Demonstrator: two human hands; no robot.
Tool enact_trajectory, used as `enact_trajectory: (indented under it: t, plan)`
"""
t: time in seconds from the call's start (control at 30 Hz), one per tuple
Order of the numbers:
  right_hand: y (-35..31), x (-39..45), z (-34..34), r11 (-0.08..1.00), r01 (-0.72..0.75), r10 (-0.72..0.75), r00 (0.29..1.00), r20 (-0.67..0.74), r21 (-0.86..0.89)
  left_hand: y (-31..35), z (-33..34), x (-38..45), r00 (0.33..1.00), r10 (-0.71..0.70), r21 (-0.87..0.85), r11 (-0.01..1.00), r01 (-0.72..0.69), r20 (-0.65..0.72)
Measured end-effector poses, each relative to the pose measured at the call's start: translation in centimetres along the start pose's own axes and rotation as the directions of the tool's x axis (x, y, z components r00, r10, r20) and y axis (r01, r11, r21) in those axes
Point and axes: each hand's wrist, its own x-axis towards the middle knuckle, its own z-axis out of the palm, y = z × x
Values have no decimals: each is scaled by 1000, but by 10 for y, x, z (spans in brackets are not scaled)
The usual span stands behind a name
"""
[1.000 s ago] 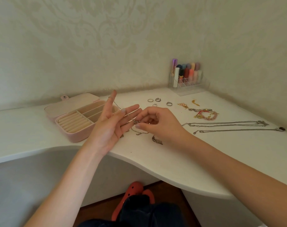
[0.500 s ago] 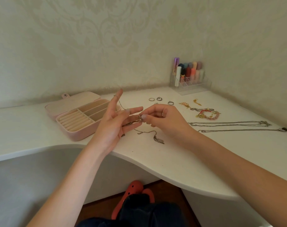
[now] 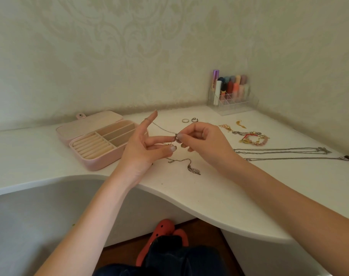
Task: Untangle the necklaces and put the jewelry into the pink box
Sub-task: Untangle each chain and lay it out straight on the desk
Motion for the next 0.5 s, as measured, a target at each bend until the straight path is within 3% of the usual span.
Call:
enact_trajectory:
  t: [0.23, 0.5]
  plan:
    - [0, 6, -15, 1000, -11, 15, 980, -196, 18, 4, 1, -2, 999, -12, 3, 1000, 12, 43]
    - [9, 14, -31, 990, -73, 18, 913, -407, -120, 3, -12, 1, 995, -7, -311, 950, 37, 97]
